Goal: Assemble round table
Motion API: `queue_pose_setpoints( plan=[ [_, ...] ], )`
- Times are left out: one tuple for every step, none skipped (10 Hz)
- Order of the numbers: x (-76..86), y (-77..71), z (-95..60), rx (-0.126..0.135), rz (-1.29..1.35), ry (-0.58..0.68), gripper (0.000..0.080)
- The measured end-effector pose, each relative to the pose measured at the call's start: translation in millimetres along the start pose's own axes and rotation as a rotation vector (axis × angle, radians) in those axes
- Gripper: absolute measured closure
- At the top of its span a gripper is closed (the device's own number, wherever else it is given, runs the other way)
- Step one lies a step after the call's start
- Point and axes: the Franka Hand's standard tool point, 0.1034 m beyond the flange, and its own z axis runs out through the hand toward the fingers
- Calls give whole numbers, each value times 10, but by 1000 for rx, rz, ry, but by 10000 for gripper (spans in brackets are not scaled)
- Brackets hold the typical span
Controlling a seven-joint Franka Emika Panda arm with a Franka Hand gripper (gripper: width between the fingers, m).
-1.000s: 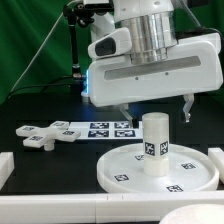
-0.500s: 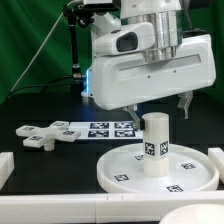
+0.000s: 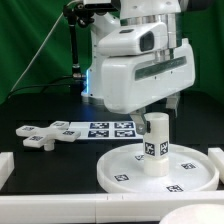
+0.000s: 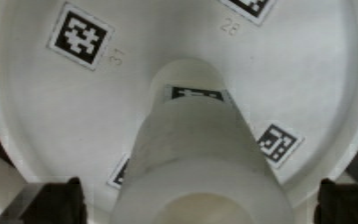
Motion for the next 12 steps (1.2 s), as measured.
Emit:
queue_pose_setpoints(
  plan=[
    [4,3,0,-6,-86,-9,151],
    [1,1,6,-13,-182,-22,151],
    [0,-6,25,-17,-286,-38,151],
    [7,-7,47,-17,-360,-51,151],
    [20,-7,66,-18,-417,-65,151],
    [19,-4,74,-22,-484,-75,151],
    [21,-1,72,-23,-521,-77,151],
    [16,8,73,-29,-637,-85,151],
    [10,8,75,-28,-640,-86,151],
    [6,11,75,-28,-667,-90,151],
    [5,12,76,-28,-667,-90,239],
    [2,14,76,-28,-661,-90,385]
  ],
)
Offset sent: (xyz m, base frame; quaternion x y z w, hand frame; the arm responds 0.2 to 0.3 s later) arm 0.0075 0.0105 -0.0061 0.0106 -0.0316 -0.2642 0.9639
